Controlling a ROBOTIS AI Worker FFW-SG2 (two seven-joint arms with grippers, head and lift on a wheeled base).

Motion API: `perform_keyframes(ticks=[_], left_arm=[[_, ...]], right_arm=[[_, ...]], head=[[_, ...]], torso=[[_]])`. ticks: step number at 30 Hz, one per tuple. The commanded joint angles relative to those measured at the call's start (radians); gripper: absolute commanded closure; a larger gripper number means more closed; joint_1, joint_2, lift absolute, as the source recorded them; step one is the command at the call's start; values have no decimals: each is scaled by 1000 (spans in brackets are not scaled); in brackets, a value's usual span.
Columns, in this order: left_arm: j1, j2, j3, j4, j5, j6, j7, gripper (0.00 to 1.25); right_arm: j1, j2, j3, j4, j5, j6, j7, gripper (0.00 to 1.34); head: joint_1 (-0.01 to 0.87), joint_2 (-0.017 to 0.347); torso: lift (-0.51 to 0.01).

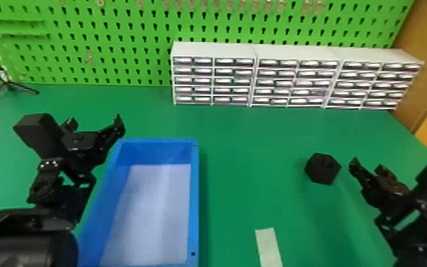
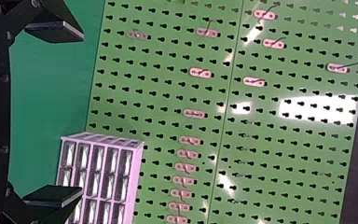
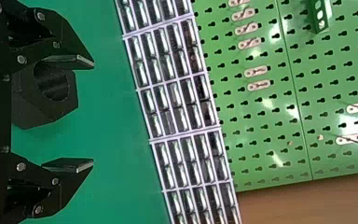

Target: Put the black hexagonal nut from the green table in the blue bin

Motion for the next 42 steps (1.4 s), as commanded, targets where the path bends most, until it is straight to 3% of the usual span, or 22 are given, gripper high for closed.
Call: perform_keyframes(ticks=[1, 23, 31, 42], left_arm=[[0, 0, 0, 0, -1, 0, 0, 128], [2, 0, 0, 0, 1, 0, 0, 130], [2, 0, 2, 0, 1, 0, 0, 130], [3, 0, 2, -2, 1, 0, 0, 130]], right_arm=[[0, 0, 0, 0, 0, 0, 0, 515], [0, -3, 3, -12, 5, 21, 0, 515], [12, -3, -3, -110, 68, 150, 0, 513], [7, 0, -24, -308, 146, 497, 0, 515]], head=[[692, 8], [692, 8], [692, 8], [692, 8]], torso=[[-97], [-97], [-97], [-97]])
